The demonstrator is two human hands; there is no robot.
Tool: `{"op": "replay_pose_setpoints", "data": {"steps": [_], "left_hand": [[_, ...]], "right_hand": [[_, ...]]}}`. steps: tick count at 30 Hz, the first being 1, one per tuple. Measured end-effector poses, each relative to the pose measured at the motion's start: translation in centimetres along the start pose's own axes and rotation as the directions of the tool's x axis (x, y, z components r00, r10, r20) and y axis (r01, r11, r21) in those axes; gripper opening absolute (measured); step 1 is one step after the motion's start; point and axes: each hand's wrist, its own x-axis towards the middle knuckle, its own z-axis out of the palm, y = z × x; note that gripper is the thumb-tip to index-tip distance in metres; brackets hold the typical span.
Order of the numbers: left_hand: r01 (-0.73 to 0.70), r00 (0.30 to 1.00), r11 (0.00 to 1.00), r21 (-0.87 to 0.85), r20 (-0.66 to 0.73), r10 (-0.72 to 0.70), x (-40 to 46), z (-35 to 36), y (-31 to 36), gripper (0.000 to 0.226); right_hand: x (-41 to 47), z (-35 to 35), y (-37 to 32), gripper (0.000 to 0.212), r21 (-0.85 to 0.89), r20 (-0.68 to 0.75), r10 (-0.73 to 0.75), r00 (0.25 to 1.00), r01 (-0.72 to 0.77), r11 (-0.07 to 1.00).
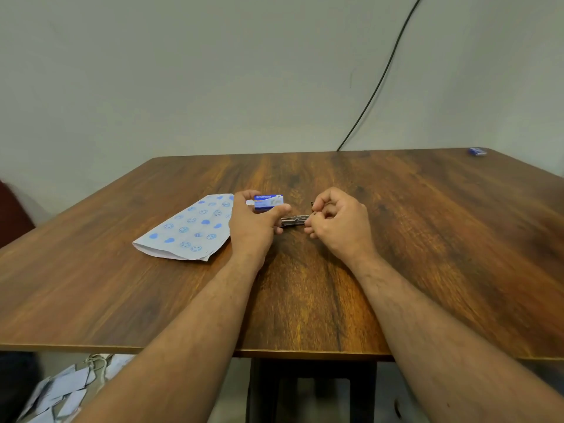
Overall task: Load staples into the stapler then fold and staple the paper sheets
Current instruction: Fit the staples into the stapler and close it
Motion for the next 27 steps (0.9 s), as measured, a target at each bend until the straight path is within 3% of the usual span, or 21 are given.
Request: {"op": "replay_pose_setpoints", "data": {"steps": [4, 8, 12, 19, 27], "left_hand": [[0.091, 0.993, 0.990, -0.108, -0.060, -0.098, 0.7, 0.1, -0.2, 0.057], [0.097, 0.993, 0.995, -0.034, -0.071, -0.099, 0.7, 0.2, 0.2, 0.057], [0.056, 0.983, 0.998, -0.006, -0.177, -0.056, 0.7, 0.6, 0.1, 0.060], [-0.017, 0.982, 0.976, 0.216, -0.181, 0.058, 1.1, 1.1, -0.2, 0.057], [-0.019, 0.983, 0.928, 0.373, -0.160, 0.085, 1.5, 1.7, -0.1, 0.041]], "right_hand": [[-0.1, 0.0, -0.2, 0.026, -0.016, 0.007, 0.027, 1.000, -0.027, 1.000], [-0.2, 0.0, -0.4, 0.022, -0.098, 0.041, 0.016, 0.999, -0.012, 0.995], [0.0, 0.1, -0.2, 0.019, -0.098, 0.044, 0.031, 0.999, -0.027, 0.995], [0.1, 0.2, -0.2, 0.014, -0.101, 0.090, 0.058, 0.994, -0.048, 0.994], [0.1, 0.3, -0.1, 0.011, -0.057, 0.118, 0.083, 0.990, -0.077, 0.995]]}}
